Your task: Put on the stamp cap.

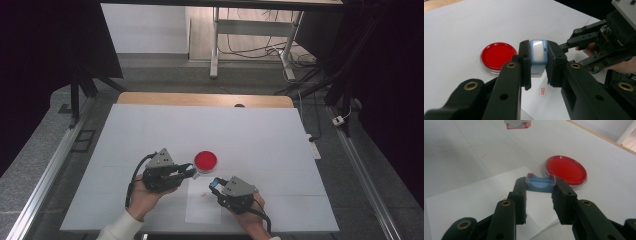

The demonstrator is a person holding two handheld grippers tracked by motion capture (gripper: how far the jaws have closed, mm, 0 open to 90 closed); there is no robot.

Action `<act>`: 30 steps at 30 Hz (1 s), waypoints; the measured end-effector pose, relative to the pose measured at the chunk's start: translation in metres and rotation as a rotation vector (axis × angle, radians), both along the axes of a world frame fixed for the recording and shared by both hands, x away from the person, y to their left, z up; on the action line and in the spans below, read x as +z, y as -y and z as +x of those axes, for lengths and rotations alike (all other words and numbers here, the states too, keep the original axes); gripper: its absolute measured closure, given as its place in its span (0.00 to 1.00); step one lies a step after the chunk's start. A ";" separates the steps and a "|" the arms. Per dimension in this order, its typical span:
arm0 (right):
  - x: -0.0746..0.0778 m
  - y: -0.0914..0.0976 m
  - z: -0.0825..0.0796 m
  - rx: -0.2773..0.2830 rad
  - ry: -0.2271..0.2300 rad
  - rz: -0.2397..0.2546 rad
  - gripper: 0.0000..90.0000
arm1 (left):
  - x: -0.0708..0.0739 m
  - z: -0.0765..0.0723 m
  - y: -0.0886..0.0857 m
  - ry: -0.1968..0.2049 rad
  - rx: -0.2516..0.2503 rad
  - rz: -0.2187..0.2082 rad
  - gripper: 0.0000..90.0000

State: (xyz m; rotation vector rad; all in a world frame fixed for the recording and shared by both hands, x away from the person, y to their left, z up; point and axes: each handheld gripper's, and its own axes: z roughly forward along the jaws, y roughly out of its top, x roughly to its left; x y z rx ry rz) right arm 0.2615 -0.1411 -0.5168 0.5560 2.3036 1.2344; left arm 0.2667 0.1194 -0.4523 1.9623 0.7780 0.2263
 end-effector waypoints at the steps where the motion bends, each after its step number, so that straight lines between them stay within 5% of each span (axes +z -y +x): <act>1: 0.000 -0.001 0.000 0.002 0.001 0.005 0.72 | 0.000 0.000 0.000 0.000 0.001 -0.001 0.84; 30: -0.001 -0.025 -0.003 0.031 -0.001 0.011 0.72 | -0.002 -0.001 0.010 -0.006 -0.014 0.003 0.84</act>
